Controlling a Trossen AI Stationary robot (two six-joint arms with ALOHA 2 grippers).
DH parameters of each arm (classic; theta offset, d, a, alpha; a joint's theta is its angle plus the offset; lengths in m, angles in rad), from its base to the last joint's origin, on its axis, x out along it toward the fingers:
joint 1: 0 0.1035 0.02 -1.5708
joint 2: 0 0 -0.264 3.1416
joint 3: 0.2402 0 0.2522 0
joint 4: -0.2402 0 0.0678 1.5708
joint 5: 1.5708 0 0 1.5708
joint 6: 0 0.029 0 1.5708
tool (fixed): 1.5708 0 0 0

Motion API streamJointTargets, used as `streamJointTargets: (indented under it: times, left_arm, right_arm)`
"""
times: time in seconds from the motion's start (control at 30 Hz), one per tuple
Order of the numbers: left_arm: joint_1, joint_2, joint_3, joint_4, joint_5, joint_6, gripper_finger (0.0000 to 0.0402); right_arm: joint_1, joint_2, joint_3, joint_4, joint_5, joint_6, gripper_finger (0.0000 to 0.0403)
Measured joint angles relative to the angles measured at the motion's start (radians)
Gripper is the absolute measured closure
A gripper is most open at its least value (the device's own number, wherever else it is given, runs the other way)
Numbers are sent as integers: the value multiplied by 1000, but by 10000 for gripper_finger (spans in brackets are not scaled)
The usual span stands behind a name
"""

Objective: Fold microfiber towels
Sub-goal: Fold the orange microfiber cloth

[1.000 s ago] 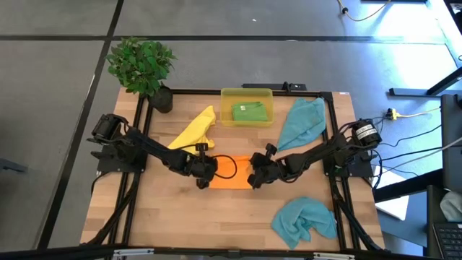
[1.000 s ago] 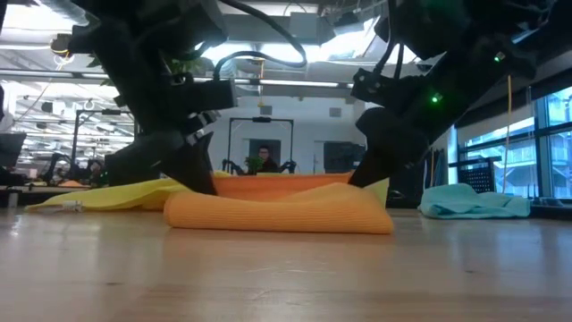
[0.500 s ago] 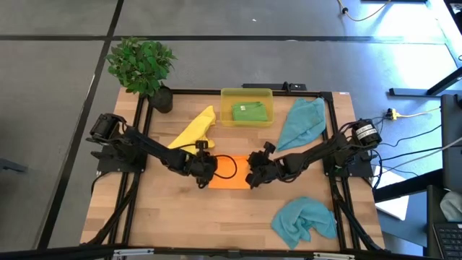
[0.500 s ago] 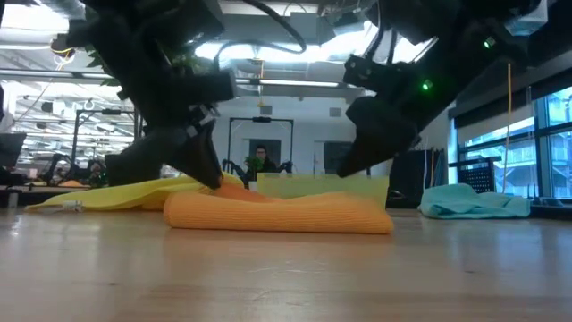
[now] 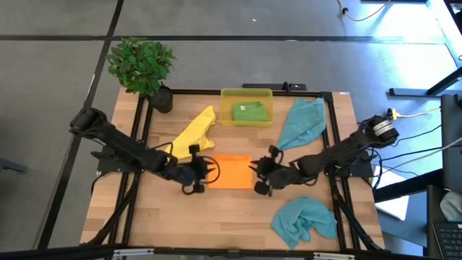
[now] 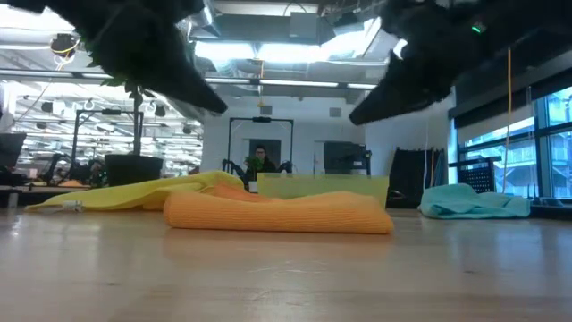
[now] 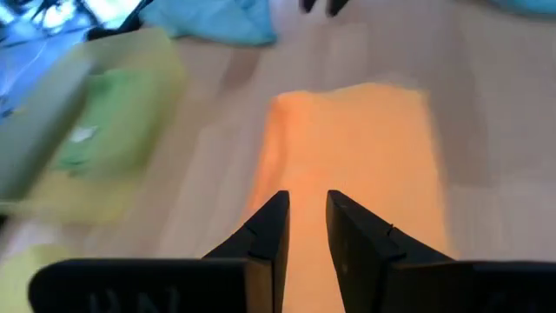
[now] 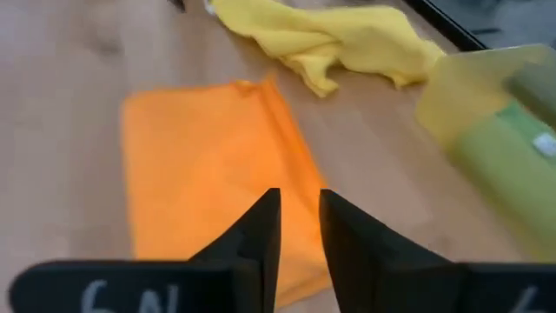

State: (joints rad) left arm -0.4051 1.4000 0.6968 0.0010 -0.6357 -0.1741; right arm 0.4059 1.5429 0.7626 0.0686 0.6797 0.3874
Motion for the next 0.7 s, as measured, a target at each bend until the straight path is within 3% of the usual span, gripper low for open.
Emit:
streamJointTargets:
  times: [0.2,0.3,0.4,0.57,0.7]
  left_arm:
    - [6,58,-148,305,-1,-7,332]
    - [48,85,-170,355,-2,-7,332]
    - [108,125,-175,354,21,-33,332]
    - [186,195,-175,416,181,-41,332]
    - [204,232,-175,454,207,-29,332]
  right_arm:
    - [-9,28,-226,407,-55,48,352]
    - [-40,61,-292,567,-85,69,370]
    - [-75,107,-307,634,-104,71,392]
    - [-137,200,-252,640,-237,57,395]
    - [-163,270,-191,641,-286,29,398]
